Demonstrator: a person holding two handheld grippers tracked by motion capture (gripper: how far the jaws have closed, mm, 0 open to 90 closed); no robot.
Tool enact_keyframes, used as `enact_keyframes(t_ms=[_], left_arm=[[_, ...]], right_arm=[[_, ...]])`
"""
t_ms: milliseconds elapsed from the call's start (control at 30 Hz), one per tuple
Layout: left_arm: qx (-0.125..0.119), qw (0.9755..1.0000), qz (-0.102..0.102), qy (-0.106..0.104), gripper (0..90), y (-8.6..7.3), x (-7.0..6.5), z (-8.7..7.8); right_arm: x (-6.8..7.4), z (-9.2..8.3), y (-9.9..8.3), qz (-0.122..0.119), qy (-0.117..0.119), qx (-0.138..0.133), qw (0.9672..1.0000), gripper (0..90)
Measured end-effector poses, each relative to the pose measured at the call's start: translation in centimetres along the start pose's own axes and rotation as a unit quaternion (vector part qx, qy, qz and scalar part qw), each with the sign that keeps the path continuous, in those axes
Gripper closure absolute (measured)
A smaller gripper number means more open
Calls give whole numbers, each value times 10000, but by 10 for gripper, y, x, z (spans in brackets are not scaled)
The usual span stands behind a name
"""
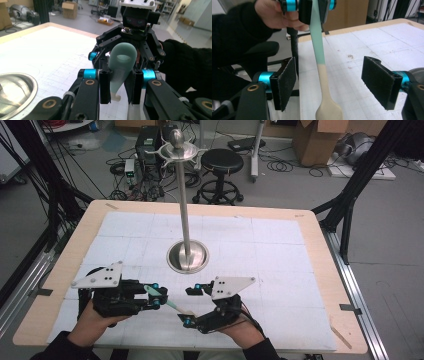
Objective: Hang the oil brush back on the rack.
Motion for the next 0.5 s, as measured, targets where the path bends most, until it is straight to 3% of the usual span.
enact_keyframes(t_ms=[67, 233, 433, 500], left_arm=[[91, 10000, 26, -21, 759, 2, 0, 2], [326, 9993, 167, -99, 758, 7, 2, 7], [440, 9989, 134, -102, 758, 9, 3, 12], [500, 9986, 137, -84, 758, 9, 3, 13]], right_arm=[[1, 4, -1, -16, 4, 73, 10000, 272], [1, 12, -1, -164, -110, 184, 9996, 380], [1, 15, -2, -264, -220, 247, 9991, 538], [1, 16, -2, -292, -274, 235, 9989, 548]])
Point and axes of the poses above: each handheld gripper's, and its own axes: z roughly forward along the jaws, y roughly out of its top, x roughly to its left, the point moved 10 cm from there along z, roughly forward along the jaws, and after that the axes turned 15 degrees about z, right-handed, at the moved point
